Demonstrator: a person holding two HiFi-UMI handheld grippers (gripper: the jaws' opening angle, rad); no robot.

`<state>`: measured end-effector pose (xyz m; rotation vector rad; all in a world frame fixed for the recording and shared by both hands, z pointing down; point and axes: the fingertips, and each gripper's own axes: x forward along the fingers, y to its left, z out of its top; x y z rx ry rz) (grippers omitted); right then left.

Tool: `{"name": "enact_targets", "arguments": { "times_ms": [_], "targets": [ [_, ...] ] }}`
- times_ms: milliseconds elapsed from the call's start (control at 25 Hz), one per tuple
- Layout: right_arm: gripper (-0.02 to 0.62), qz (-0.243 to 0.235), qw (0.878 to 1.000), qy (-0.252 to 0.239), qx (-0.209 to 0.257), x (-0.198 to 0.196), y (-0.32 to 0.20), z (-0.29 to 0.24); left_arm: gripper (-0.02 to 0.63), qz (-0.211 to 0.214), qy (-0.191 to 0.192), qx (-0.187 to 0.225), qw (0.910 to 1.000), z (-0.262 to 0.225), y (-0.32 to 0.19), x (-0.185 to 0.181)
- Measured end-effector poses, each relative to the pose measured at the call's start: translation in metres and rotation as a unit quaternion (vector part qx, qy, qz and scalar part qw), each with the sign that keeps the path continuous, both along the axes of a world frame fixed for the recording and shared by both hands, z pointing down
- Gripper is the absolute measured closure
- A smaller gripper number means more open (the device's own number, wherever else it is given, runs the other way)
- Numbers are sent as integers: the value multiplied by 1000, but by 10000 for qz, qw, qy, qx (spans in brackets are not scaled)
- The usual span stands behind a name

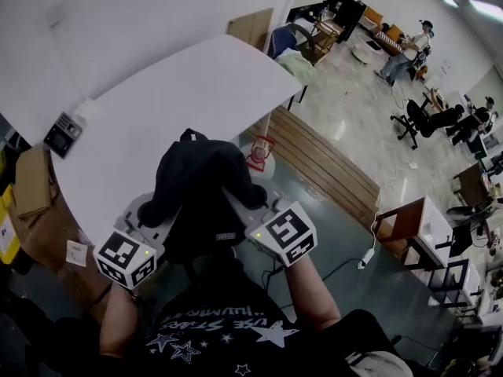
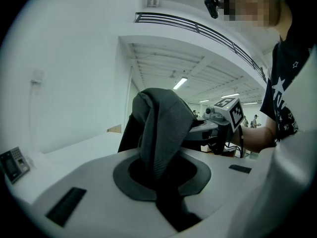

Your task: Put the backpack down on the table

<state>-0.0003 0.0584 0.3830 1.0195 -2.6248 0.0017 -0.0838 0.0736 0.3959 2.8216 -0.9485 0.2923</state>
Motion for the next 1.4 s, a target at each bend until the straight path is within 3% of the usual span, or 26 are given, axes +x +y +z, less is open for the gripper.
{"name": "enact_targets", "arguments": {
  "times_ms": [320,720,1400],
  "targets": [
    [571,-354,9988,-141,320,42,-77,-20,551,-399,-74,222,9989,-22,-73,42],
    [571,-681,9957,-156,609,93,-129,-37,551,-781,-166,343,9962,-35,-118,94],
    [571,-432,9969,-210,626,89,-206,-47,551,-554,-203,443,9973,-45,-200,89]
  ]
}}
